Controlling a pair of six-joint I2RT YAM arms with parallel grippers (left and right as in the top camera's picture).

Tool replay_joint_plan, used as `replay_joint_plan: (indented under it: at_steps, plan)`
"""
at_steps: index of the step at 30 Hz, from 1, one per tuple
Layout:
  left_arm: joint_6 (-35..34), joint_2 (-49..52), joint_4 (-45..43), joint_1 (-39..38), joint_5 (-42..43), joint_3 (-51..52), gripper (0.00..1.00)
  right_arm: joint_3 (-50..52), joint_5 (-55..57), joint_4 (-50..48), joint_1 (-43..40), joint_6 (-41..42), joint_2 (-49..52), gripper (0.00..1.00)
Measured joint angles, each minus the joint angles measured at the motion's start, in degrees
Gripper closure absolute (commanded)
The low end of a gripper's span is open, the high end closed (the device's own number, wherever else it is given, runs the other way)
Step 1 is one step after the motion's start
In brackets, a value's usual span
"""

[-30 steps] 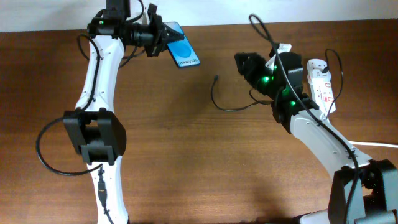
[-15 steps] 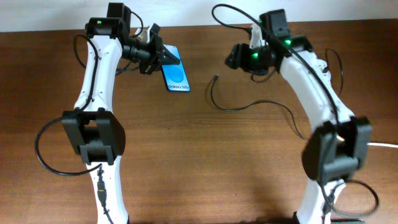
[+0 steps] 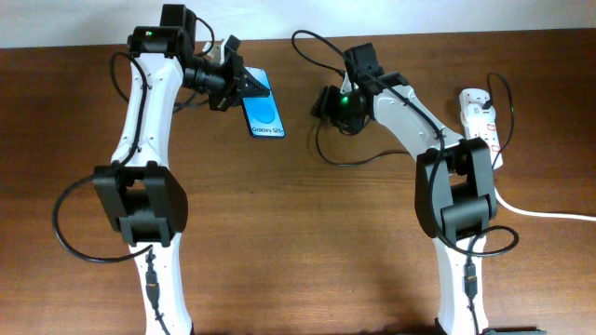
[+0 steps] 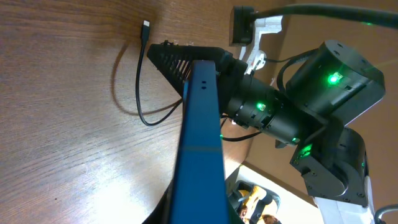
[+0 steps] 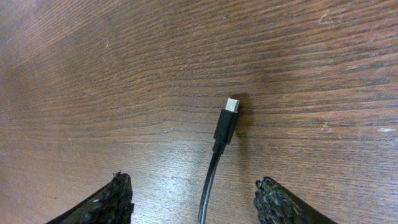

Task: Plug charger to phone and switch on socket
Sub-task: 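Lower the right gripper onto the black cable's USB-C end and grasp it, then lift the connector upright toward the phone's bottom port with the right gripper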

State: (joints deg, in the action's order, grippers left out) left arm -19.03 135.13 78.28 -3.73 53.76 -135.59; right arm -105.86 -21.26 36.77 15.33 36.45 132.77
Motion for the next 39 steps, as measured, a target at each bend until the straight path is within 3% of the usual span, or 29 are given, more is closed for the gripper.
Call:
replay_joint_plan:
  at_steps: [3,11,14,17,18,20,25,28,32,36,39]
  plan:
    - [0.0,0.0,0.0,0.0,0.0,0.0,1.00,0.0,0.9,0.0,0.0,1.4,0.1,0.48]
    - [0.0,0.0,0.0,0.0,0.0,0.0,1.00,0.0,0.9,-2.4,0.3,3.0,3.0,0.57]
    - [0.0,0.0,0.0,0.0,-0.1,0.0,1.00,0.0,0.8,-3.0,0.5,3.9,3.3,0.70]
    - [0.0,0.0,0.0,0.0,-0.1,0.0,1.00,-0.1,0.6,-3.9,0.9,4.3,3.9,0.72]
    - [0.0,0.0,0.0,0.0,-0.1,0.0,1.00,-0.1,0.6,-4.3,1.3,4.3,4.1,0.75]
    - [0.0,0.0,0.0,0.0,-0.1,0.0,1.00,-0.2,0.7,-4.3,1.7,4.4,4.2,0.95]
    - [0.0,0.0,0.0,0.0,-0.7,0.0,1.00,-0.2,-2.0,-4.3,0.4,4.2,4.9,0.96]
    - [0.0,0.0,0.0,0.0,-1.0,0.0,1.00,-0.2,-13.7,-4.8,-5.2,-1.8,5.3,0.96]
    - [0.0,0.0,-0.1,0.0,-2.1,0.0,1.00,0.0,-36.1,2.4,-12.5,-22.5,3.3,0.96]
    - [0.8,0.0,-0.1,0.0,-1.4,0.0,1.00,-0.1,-42.9,23.1,-14.7,-43.8,-9.6,0.96]
    - [3.8,0.0,-0.1,0.0,2.2,0.0,1.00,-0.1,-40.4,32.5,-15.3,-50.4,-18.5,0.96]
